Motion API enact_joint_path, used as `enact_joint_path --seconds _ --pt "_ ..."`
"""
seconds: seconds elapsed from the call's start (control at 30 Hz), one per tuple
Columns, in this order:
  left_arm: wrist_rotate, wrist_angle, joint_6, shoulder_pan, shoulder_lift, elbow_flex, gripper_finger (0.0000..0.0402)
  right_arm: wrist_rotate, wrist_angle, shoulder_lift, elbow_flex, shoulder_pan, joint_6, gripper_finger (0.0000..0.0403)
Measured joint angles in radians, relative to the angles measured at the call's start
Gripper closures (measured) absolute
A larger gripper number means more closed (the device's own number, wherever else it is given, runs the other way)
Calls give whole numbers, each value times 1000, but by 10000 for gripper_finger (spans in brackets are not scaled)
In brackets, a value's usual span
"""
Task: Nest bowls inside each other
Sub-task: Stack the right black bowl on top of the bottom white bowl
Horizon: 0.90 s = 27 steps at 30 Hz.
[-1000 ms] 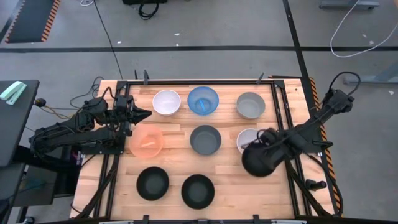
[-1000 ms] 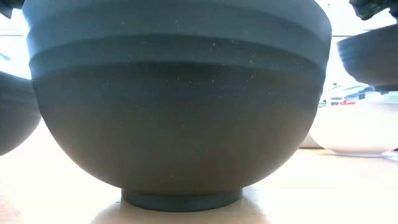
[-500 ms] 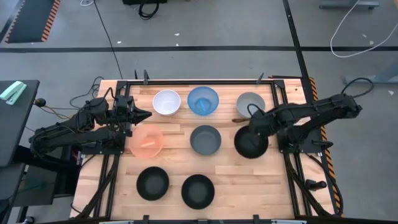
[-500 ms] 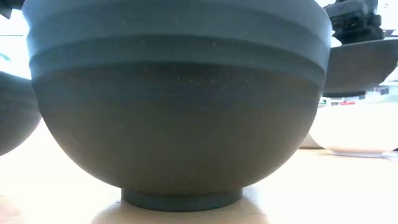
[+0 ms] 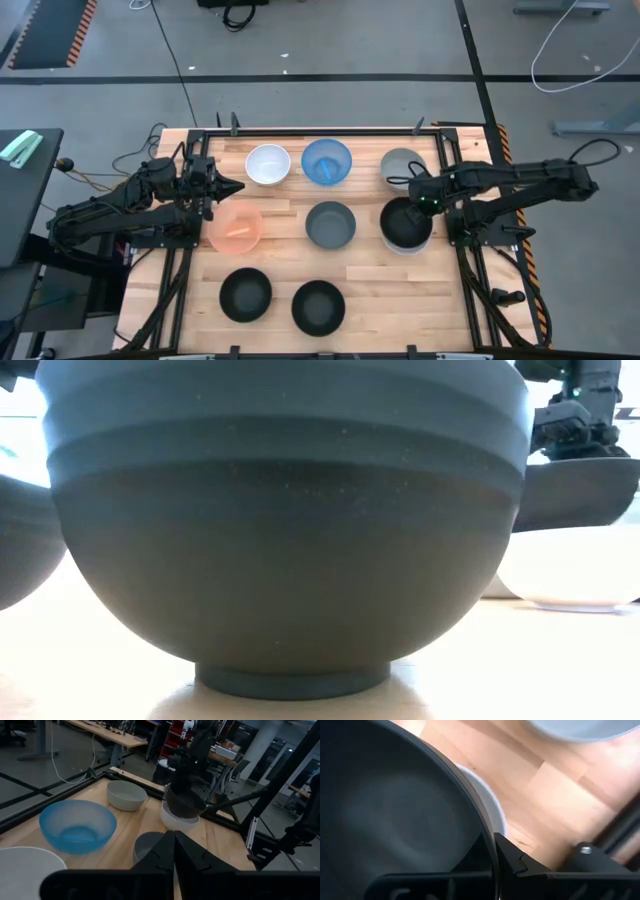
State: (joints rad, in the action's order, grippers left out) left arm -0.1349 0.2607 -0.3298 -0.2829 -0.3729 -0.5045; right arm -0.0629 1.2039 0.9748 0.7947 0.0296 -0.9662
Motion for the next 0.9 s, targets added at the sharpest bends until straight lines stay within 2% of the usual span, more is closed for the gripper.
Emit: enact_joint_path --seconds 0.2,0.37,0.9 --pt "0 0 0 0 0 0 378 37 -99 1 -92 0 0 398" --pt "0 -1 0 0 0 0 388 64 -141 4 -155 0 -1 398" --pt "0 -3 -8 0 0 0 379 90 -163 40 -163 0 -6 399"
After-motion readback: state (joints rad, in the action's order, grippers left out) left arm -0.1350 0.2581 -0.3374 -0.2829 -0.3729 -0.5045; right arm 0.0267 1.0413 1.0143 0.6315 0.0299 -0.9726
